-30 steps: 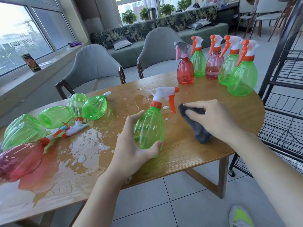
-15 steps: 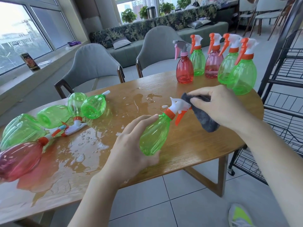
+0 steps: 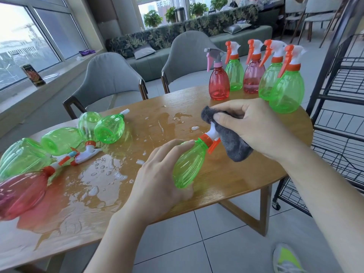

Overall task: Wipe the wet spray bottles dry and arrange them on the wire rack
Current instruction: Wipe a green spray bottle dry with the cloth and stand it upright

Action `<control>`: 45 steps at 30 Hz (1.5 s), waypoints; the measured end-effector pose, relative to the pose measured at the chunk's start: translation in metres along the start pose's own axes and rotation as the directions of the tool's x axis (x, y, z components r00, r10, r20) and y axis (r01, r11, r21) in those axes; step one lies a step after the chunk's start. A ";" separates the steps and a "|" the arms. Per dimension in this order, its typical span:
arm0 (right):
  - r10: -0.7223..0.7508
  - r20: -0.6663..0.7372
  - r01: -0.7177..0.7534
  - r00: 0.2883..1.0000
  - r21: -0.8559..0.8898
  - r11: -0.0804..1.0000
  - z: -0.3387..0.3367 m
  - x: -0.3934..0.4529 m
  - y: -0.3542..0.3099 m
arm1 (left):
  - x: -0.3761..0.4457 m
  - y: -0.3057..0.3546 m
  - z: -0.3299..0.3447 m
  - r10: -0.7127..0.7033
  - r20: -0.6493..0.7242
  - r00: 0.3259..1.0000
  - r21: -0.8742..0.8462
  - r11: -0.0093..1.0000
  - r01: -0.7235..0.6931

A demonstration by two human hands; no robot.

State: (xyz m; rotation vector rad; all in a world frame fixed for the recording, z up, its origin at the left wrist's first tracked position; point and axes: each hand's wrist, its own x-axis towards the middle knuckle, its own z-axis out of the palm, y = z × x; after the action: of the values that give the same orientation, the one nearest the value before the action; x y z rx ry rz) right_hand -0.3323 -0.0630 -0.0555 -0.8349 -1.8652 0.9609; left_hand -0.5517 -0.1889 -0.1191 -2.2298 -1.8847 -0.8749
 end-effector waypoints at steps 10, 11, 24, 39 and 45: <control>0.349 0.006 -0.325 0.937 0.376 0.868 0.034 -0.012 0.018 | 0.001 -0.002 0.008 -0.281 -0.110 0.953 -0.255 0.935 0.247; 0.381 0.031 -0.364 0.924 0.376 0.852 0.040 -0.013 0.020 | 0.001 0.000 0.009 -0.293 -0.108 0.950 -0.263 0.930 0.257; 0.495 -0.026 -0.354 0.868 0.668 0.655 0.057 -0.006 0.017 | -0.001 -0.001 0.011 -0.220 -0.096 0.971 -0.165 0.965 0.202; 0.354 -0.072 -0.258 0.933 0.552 0.793 0.071 -0.006 0.014 | -0.006 0.012 0.009 -0.091 -0.064 0.994 -0.281 0.957 0.070; 0.302 -0.140 -0.174 0.943 0.564 0.807 0.077 -0.004 0.020 | -0.007 0.027 0.030 -0.146 -0.227 0.963 0.001 0.989 0.150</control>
State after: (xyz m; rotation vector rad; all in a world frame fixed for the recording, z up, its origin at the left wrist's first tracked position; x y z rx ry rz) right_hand -0.3958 -0.0792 -0.1002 -0.7901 -1.2047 1.4096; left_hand -0.5160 -0.1885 -0.1390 -1.9035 -1.9591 -1.0785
